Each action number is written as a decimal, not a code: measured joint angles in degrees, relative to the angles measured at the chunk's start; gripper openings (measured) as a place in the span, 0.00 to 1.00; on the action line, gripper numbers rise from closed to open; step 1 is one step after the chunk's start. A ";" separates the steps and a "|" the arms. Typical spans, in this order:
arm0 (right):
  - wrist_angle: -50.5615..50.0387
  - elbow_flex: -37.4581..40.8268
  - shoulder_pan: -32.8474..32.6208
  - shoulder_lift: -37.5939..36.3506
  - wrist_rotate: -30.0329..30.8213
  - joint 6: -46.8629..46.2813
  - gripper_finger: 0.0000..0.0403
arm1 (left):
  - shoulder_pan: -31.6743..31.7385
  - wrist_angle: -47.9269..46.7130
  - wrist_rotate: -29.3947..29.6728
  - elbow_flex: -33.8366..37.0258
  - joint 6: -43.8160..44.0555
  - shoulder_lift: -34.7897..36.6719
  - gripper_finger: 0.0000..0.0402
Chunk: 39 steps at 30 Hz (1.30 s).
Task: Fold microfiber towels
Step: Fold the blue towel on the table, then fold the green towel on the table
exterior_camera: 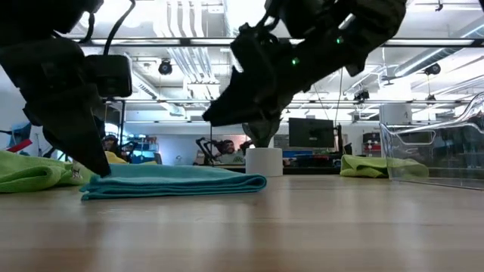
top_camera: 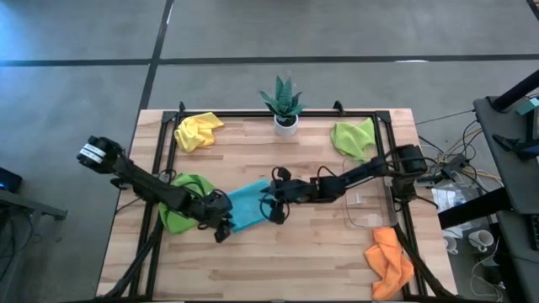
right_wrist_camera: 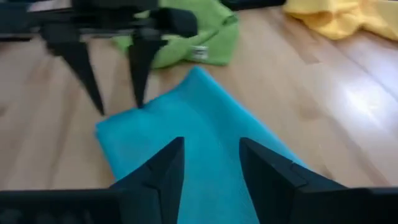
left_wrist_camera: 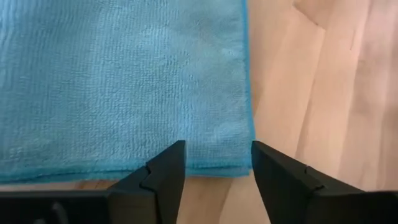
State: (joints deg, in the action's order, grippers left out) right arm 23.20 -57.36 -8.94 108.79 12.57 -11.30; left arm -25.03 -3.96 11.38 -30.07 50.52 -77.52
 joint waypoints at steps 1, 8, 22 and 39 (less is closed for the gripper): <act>-0.30 -0.56 -0.48 0.10 -0.71 0.24 0.39 | 0.13 0.19 0.00 0.01 -0.78 0.24 0.44; -0.18 -9.14 -1.19 9.02 -2.46 6.43 0.42 | 1.09 0.30 0.04 0.01 -3.05 2.14 0.67; -9.71 -9.80 3.41 14.47 1.61 2.25 0.41 | 1.08 -18.62 -1.77 -0.02 -0.78 23.42 0.84; -11.73 3.70 2.89 -9.57 11.50 -0.79 0.40 | 20.78 -49.65 -4.17 -4.10 -5.76 24.32 0.84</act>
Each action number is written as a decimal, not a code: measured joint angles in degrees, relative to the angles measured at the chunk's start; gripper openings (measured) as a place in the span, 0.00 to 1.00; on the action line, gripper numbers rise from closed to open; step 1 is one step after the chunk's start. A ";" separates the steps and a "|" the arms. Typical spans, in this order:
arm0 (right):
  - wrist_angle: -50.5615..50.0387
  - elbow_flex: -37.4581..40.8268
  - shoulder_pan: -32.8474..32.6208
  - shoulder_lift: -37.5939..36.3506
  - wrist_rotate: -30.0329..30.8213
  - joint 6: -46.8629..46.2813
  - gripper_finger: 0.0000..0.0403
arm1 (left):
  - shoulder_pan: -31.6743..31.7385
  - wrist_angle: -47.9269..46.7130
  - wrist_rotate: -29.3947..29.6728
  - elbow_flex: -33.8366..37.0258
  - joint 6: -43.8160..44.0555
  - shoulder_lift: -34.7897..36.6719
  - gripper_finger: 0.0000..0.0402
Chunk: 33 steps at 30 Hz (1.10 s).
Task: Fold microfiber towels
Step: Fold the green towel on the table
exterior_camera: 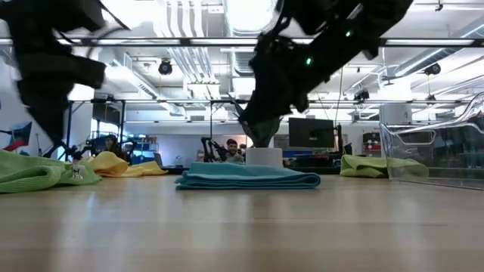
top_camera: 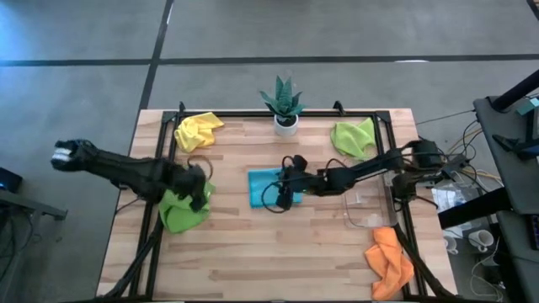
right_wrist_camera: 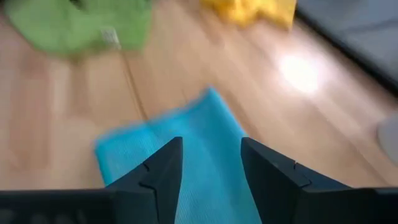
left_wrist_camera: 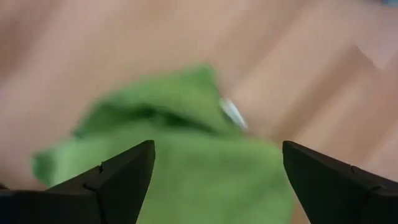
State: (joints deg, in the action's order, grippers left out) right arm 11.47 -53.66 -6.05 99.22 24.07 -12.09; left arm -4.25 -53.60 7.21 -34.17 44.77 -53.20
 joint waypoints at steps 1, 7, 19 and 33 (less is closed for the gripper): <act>2.42 0.47 -0.38 -1.18 -0.05 0.66 0.40 | 3.66 1.06 -0.84 0.00 -3.33 -0.76 0.84; 4.55 1.71 -3.72 -3.83 -0.84 2.42 0.40 | 19.71 7.10 -10.64 -1.18 -28.31 -8.94 0.84; 5.04 1.39 -4.96 -3.76 -1.95 4.02 0.40 | 29.42 -9.34 -14.62 -18.80 -48.94 -38.08 0.83; 3.72 1.35 -4.91 -3.78 -2.18 4.03 0.40 | 29.18 -13.79 -17.91 -21.03 -51.27 -46.75 0.45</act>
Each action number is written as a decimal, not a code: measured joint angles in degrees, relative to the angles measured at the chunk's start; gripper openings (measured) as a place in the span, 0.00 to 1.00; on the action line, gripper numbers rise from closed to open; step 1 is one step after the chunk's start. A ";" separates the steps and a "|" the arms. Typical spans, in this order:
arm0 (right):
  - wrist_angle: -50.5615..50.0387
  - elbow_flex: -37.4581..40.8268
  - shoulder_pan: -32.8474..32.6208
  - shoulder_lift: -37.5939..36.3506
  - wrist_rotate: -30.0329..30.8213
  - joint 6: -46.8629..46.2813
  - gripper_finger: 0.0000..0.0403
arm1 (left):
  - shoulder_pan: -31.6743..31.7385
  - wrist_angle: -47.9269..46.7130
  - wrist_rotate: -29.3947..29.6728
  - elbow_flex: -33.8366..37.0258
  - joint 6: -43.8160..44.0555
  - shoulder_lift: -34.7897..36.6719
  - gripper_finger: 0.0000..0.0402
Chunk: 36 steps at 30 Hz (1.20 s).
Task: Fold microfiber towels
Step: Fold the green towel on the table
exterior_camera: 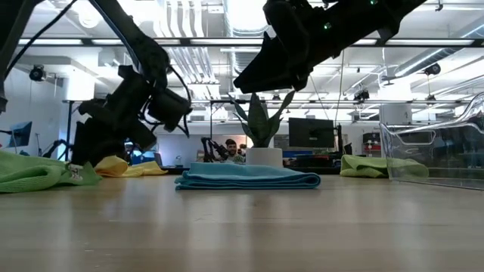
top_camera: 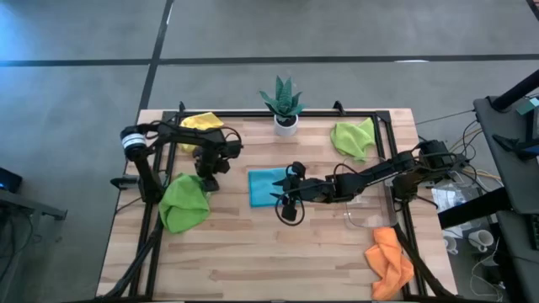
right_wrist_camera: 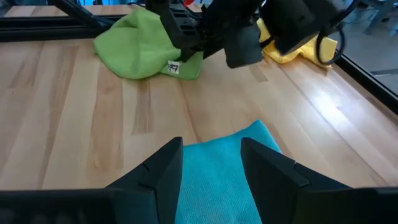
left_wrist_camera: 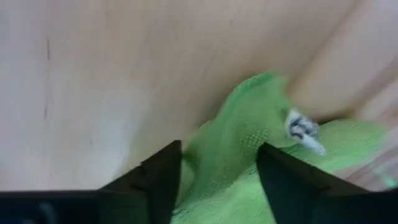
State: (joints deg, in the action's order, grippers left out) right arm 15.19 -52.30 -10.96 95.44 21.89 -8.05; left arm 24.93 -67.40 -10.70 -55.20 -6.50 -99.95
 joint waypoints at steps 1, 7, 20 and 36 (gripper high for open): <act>-0.06 -0.12 0.07 0.00 0.00 0.03 0.40 | 0.00 0.83 -1.53 -0.02 0.02 0.95 0.41; -0.05 -1.68 0.09 -0.04 -0.86 0.14 0.40 | -0.93 6.50 -7.19 0.38 0.17 8.01 0.05; 0.42 -3.74 -1.88 -0.07 -1.31 2.10 0.40 | -21.04 16.22 -7.75 0.73 19.01 32.75 0.00; -16.25 -30.06 -7.04 7.58 -0.29 13.71 0.42 | -38.93 53.74 20.39 6.08 14.22 45.46 0.00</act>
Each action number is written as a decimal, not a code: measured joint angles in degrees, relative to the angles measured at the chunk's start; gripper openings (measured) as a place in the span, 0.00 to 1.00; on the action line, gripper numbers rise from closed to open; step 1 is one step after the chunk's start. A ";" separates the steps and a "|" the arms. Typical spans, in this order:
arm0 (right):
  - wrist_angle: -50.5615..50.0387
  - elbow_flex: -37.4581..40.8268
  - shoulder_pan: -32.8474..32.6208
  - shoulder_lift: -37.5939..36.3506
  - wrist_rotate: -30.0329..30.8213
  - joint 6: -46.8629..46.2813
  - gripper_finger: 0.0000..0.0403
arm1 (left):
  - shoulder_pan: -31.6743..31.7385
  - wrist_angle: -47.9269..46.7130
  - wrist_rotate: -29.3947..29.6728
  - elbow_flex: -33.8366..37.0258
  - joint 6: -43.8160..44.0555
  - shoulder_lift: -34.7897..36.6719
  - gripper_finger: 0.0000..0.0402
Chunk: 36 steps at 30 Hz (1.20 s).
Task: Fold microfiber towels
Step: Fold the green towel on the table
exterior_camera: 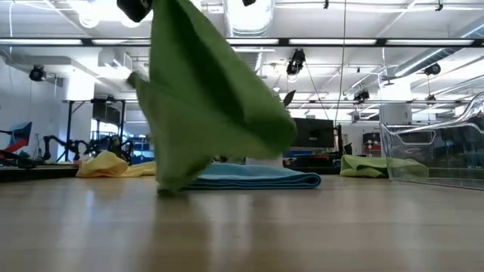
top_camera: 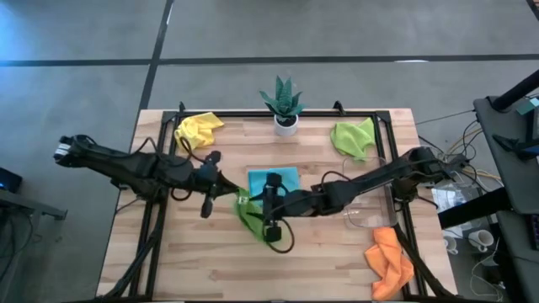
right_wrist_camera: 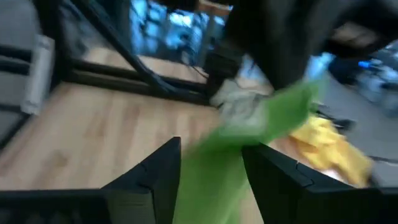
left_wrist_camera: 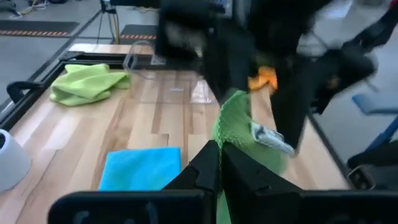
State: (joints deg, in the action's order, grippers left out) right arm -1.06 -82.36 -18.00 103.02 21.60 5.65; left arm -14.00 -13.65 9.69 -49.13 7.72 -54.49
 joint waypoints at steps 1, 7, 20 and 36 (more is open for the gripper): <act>-3.74 -2.01 0.00 -0.10 2.14 0.47 0.43 | 0.00 0.41 0.03 0.32 -0.76 -0.36 0.00; -13.52 -5.74 0.02 -0.18 6.58 1.18 0.50 | 0.00 11.83 0.06 4.50 -5.03 -2.23 0.00; -13.78 -4.03 -0.23 -0.13 5.34 -4.01 0.52 | 0.50 16.43 6.13 10.58 -5.04 -3.81 0.00; -15.23 -3.39 1.46 -1.66 11.28 -8.80 0.52 | 0.52 19.15 6.71 12.02 -5.85 -6.14 0.00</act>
State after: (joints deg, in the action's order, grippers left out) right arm -16.29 -85.76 -16.53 101.36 32.88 -3.15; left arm -13.47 5.49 16.40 -37.10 1.87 -60.64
